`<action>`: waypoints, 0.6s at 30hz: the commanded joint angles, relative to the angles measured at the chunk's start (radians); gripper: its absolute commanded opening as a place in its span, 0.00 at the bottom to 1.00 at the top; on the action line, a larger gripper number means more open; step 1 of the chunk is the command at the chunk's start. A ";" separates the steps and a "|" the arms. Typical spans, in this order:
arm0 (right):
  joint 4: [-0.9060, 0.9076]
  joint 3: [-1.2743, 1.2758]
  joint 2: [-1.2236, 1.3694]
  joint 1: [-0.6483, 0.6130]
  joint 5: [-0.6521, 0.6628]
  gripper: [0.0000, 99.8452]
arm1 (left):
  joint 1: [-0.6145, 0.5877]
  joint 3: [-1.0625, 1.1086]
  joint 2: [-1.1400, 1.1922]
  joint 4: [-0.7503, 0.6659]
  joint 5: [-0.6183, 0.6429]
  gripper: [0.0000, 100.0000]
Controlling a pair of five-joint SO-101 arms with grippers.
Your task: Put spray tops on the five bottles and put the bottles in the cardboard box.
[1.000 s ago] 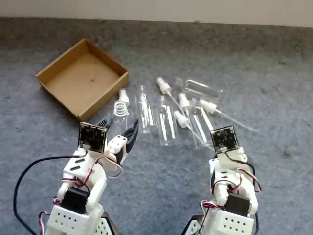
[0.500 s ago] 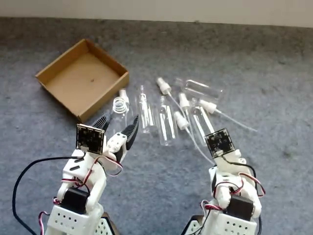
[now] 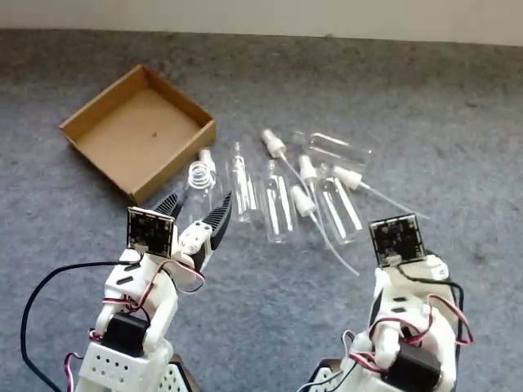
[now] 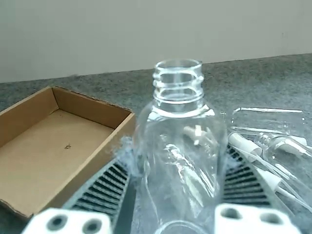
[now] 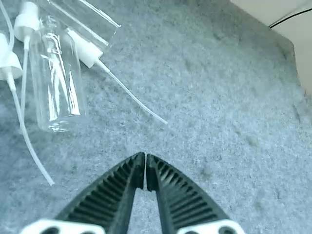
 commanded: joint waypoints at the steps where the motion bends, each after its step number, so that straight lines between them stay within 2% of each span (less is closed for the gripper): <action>1: -0.005 -0.170 0.211 0.008 -0.025 0.01 | 0.013 0.021 -0.016 -0.020 -0.008 0.07; 12: -0.004 -0.572 0.742 0.001 -0.057 0.01 | 0.012 0.021 -0.016 0.015 -0.008 0.07; 16: -0.004 -0.653 0.891 -0.059 -0.054 0.01 | 0.005 0.021 -0.015 0.017 -0.008 0.07; 18: -0.004 -0.662 0.964 -0.101 0.003 0.01 | 0.005 0.021 -0.015 0.028 -0.008 0.07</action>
